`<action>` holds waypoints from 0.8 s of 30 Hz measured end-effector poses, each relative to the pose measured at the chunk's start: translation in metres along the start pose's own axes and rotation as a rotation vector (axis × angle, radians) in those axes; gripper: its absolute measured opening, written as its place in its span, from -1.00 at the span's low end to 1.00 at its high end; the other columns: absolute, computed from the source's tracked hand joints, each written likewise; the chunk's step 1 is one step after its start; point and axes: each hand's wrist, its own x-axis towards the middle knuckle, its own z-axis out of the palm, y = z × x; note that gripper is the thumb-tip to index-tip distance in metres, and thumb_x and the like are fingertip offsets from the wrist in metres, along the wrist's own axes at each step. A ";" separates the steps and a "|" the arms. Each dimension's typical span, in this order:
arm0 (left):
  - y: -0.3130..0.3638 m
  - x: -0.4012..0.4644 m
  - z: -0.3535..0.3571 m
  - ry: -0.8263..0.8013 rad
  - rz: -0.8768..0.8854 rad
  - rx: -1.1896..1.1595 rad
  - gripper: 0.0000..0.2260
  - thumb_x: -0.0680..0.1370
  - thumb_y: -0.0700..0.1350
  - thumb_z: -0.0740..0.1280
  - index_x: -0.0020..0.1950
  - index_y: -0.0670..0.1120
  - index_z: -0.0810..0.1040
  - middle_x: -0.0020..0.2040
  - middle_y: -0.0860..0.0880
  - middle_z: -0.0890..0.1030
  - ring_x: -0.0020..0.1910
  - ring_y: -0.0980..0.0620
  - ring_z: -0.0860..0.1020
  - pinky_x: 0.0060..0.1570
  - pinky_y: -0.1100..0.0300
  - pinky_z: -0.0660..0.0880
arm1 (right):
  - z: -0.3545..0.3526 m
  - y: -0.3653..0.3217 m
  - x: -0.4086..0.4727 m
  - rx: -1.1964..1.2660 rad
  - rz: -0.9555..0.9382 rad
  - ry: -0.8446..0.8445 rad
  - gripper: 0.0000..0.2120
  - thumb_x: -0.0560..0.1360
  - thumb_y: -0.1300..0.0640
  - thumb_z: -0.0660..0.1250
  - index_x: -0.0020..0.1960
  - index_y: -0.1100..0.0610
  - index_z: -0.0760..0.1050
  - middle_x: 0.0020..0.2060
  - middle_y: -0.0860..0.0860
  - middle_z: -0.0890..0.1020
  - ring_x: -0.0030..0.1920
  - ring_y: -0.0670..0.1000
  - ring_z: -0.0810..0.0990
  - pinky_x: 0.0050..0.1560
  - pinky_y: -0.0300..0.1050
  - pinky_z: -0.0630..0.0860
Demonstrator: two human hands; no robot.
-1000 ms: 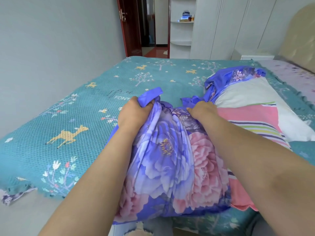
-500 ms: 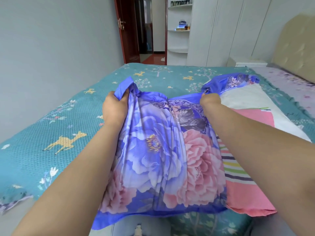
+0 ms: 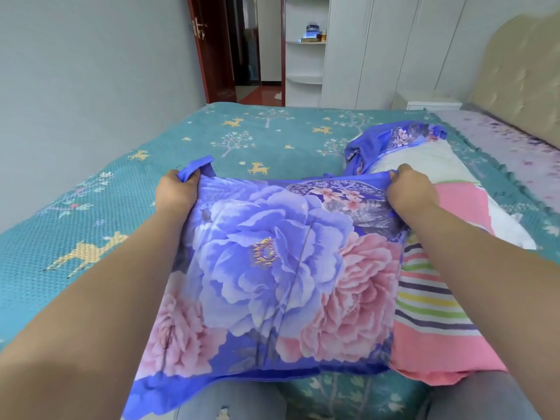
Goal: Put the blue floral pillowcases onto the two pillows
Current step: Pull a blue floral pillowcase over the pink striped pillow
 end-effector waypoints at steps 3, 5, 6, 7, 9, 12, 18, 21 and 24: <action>-0.014 0.000 0.013 -0.014 -0.068 -0.014 -0.60 0.55 0.14 0.24 0.08 -0.21 0.49 0.07 -0.25 0.57 0.06 -0.22 0.53 0.04 0.08 0.39 | 0.017 0.009 -0.003 -0.005 0.014 -0.008 -0.70 0.64 0.10 0.04 0.18 0.31 0.36 0.10 0.35 0.52 0.11 0.32 0.49 -0.03 0.03 0.36; -0.023 -0.006 0.013 -0.037 -0.099 0.007 -0.55 0.56 0.14 0.23 0.21 -0.22 0.41 0.17 -0.26 0.52 0.17 -0.23 0.48 0.14 0.05 0.36 | 0.027 0.011 -0.005 0.016 0.056 -0.022 -0.68 0.64 0.08 0.05 0.21 0.30 0.36 0.14 0.35 0.48 0.13 0.33 0.48 0.01 0.04 0.38; -0.029 -0.009 0.013 -0.068 -0.109 0.023 -0.53 0.57 0.13 0.22 0.27 -0.23 0.35 0.23 -0.28 0.48 0.22 -0.24 0.45 0.18 0.03 0.34 | 0.031 0.010 -0.007 0.047 0.095 -0.031 -0.69 0.63 0.08 0.08 0.22 0.29 0.37 0.16 0.34 0.46 0.15 0.32 0.47 0.06 0.04 0.39; -0.036 -0.013 0.013 -0.107 -0.121 0.058 -0.51 0.58 0.10 0.20 0.32 -0.25 0.30 0.27 -0.30 0.44 0.25 -0.26 0.42 0.22 0.01 0.32 | 0.036 0.011 -0.009 0.100 0.139 -0.042 -0.69 0.61 0.08 0.12 0.23 0.27 0.37 0.19 0.33 0.44 0.16 0.31 0.46 0.10 0.03 0.39; -0.054 -0.023 0.013 -0.201 -0.166 0.127 -0.50 0.61 0.07 0.16 0.34 -0.31 0.28 0.31 -0.37 0.39 0.30 -0.30 0.38 0.25 -0.03 0.30 | 0.047 0.008 -0.016 0.243 0.204 -0.063 -0.66 0.55 0.09 0.23 0.25 0.25 0.39 0.21 0.29 0.45 0.20 0.25 0.45 0.15 -0.01 0.39; -0.077 -0.037 0.012 -0.331 -0.251 0.144 -0.46 0.63 0.08 0.11 0.32 -0.40 0.35 0.27 -0.43 0.42 0.29 -0.31 0.41 0.22 -0.02 0.34 | 0.052 -0.003 -0.024 0.347 0.258 -0.102 -0.58 0.44 0.01 0.36 0.17 0.27 0.48 0.09 0.24 0.57 0.15 0.21 0.53 0.05 -0.05 0.46; -0.086 -0.065 -0.007 -0.446 -0.253 0.262 -0.44 0.62 0.11 0.14 0.30 -0.38 0.41 0.29 -0.36 0.43 0.26 -0.25 0.43 0.19 0.03 0.34 | 0.046 -0.016 -0.051 0.318 0.193 -0.124 -0.75 0.44 0.15 0.30 0.05 0.29 0.51 0.01 0.25 0.60 0.02 0.23 0.57 -0.17 -0.13 0.36; -0.090 -0.076 -0.020 -0.494 -0.241 0.290 -0.49 0.60 0.08 0.19 0.28 -0.35 0.45 0.29 -0.32 0.46 0.22 -0.23 0.47 0.23 -0.04 0.39 | 0.037 -0.020 -0.075 0.259 0.123 -0.108 -0.73 0.49 0.18 0.22 0.14 0.30 0.45 0.07 0.24 0.58 0.06 0.23 0.56 -0.10 -0.10 0.38; -0.090 -0.095 -0.034 -0.625 -0.249 0.284 -0.70 0.61 0.00 0.21 0.02 -0.25 0.51 -0.03 -0.19 0.57 -0.11 -0.12 0.54 0.00 0.00 0.49 | 0.027 -0.024 -0.101 0.202 0.078 -0.100 -0.65 0.53 0.14 0.20 0.27 0.26 0.32 0.09 0.21 0.57 0.08 0.23 0.56 -0.07 -0.03 0.39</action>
